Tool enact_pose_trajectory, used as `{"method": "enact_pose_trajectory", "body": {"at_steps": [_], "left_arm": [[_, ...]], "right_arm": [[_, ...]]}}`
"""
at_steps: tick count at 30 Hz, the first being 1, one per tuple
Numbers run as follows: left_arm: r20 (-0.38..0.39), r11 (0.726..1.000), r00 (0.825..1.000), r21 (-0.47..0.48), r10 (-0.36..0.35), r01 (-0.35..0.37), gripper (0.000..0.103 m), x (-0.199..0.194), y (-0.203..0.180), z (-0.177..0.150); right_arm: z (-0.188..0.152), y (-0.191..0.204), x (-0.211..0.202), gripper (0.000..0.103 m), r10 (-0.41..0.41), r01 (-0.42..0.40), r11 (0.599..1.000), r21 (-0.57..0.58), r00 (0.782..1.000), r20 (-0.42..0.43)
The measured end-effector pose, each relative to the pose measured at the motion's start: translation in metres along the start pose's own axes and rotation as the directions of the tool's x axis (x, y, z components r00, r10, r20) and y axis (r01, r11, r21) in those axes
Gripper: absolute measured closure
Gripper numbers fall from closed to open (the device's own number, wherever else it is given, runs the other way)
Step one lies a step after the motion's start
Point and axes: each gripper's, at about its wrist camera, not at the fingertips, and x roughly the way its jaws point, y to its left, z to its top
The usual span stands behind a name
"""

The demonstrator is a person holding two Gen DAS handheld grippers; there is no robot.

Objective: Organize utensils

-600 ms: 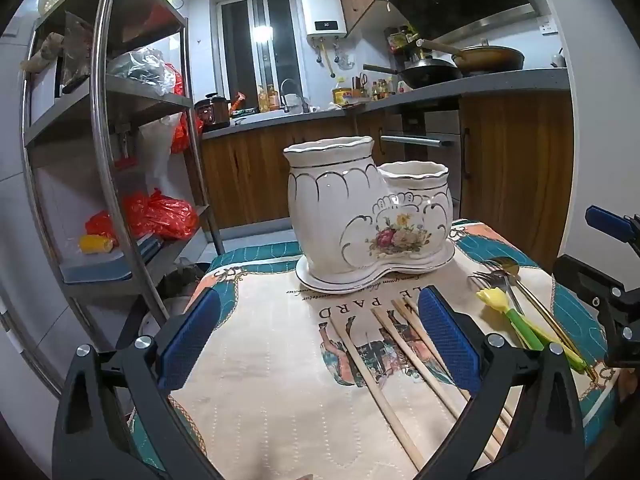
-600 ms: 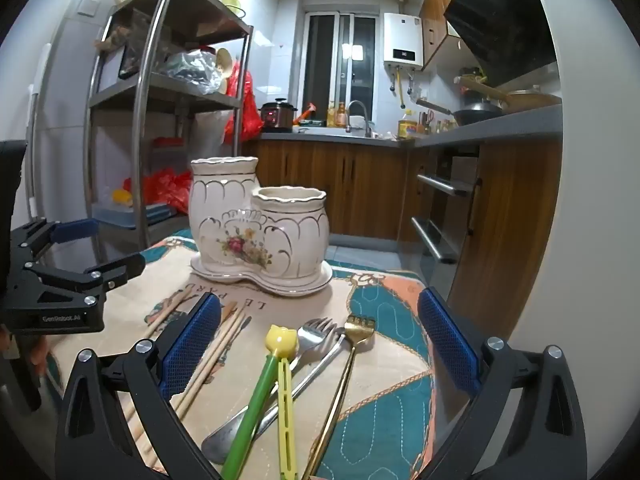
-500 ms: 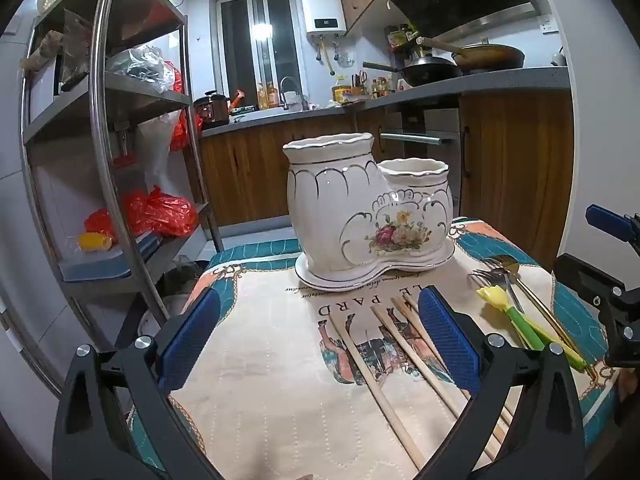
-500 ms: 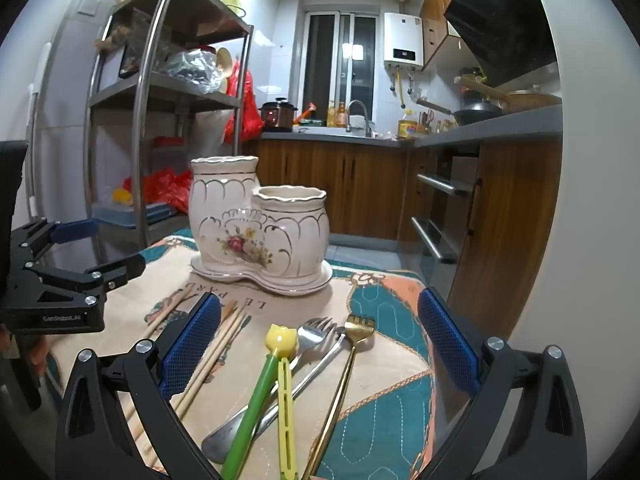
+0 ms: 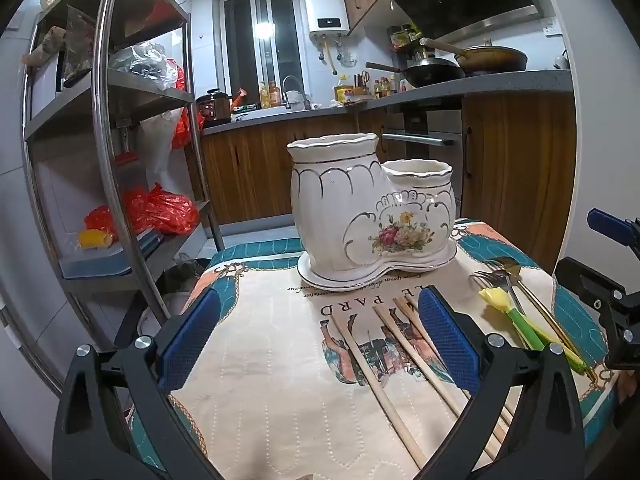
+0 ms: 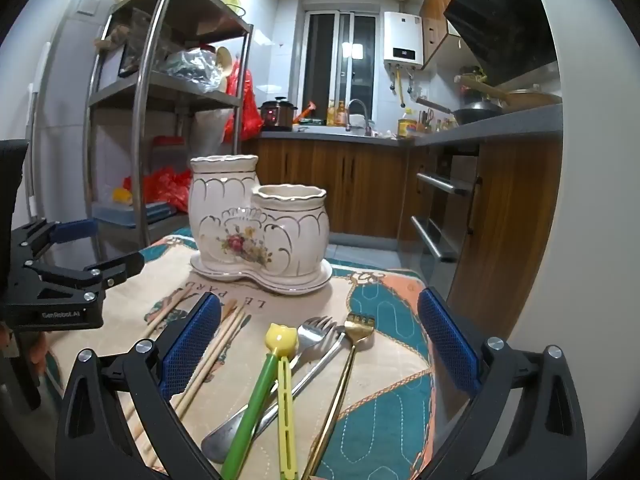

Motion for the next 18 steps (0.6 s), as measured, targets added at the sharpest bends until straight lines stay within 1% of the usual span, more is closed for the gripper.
{"method": "enact_pose_trajectory", "body": {"at_steps": [18], "left_arm": [[0.0,1.0,1.0,-0.007,-0.003,0.003,0.005,0.0003,-0.0002,-0.001]], "right_arm": [[-0.0016,0.001,0.0025,0.005,-0.001,0.001,1.0,-0.002,1.0,-0.006]]}}
